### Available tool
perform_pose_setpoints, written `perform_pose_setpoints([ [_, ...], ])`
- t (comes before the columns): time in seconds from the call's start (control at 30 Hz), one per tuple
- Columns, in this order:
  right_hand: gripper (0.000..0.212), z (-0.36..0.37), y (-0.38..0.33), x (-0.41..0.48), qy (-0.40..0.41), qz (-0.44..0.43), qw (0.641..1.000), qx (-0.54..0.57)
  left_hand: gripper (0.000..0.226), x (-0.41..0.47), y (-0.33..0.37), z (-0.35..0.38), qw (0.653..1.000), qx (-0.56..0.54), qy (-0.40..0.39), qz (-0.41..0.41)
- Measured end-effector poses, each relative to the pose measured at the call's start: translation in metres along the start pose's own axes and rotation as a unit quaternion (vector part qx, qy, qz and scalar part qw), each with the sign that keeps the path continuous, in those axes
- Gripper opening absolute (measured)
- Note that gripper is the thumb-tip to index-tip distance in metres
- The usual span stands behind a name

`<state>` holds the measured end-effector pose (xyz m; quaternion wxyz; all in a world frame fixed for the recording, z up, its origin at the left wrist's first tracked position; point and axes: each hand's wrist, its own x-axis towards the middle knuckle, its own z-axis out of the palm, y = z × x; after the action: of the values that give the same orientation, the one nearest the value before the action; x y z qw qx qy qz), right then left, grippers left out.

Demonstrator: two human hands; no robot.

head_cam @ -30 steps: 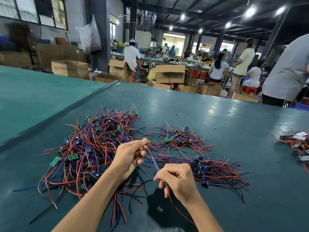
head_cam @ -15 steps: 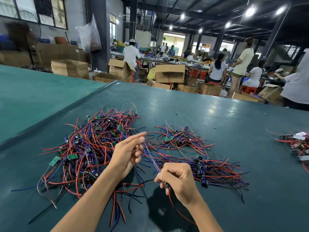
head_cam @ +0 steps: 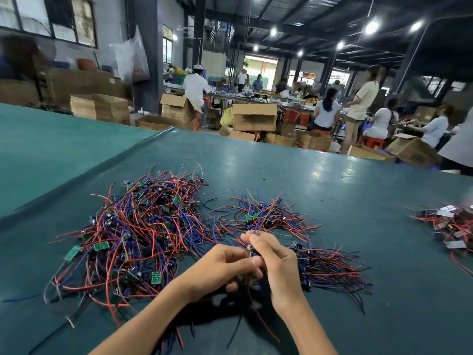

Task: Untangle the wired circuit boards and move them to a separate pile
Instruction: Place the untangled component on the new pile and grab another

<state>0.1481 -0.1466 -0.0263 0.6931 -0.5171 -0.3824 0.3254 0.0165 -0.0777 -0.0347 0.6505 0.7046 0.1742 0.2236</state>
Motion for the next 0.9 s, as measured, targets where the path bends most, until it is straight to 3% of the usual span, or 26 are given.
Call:
perform_pose_setpoints([
  [0.17,0.014,-0.001,-0.003,-0.002,-0.028,-0.008,0.999,-0.031,0.036,0.001,0.001,0.001,0.999,-0.043,0.032,-0.011],
  [0.37,0.02,-0.003,-0.001,-0.001,-0.019,-0.015,0.999,-0.032,0.021,0.001,0.001,0.002,0.999,-0.004,0.045,0.028],
  [0.47,0.012,-0.003,-0.001,-0.001,-0.018,-0.006,1.0,-0.023,0.035,0.002,0.0,0.002,0.997,0.004,0.063,0.04],
  [0.57,0.018,-0.002,-0.001,-0.002,-0.016,-0.004,1.0,-0.014,0.048,0.006,0.0,-0.003,0.989,-0.101,0.098,0.046],
  [0.73,0.03,0.001,0.002,-0.008,-0.077,-0.012,0.992,-0.097,0.044,0.013,0.002,-0.016,0.95,-0.246,0.188,0.039],
  [0.83,0.038,0.005,0.003,-0.012,-0.125,-0.024,0.983,-0.132,0.033,0.014,0.003,-0.016,0.929,-0.316,0.191,0.013],
  [0.9,0.04,0.008,0.001,-0.012,-0.145,0.004,0.985,-0.094,0.027,0.013,0.005,-0.015,0.931,-0.317,0.181,-0.002],
])
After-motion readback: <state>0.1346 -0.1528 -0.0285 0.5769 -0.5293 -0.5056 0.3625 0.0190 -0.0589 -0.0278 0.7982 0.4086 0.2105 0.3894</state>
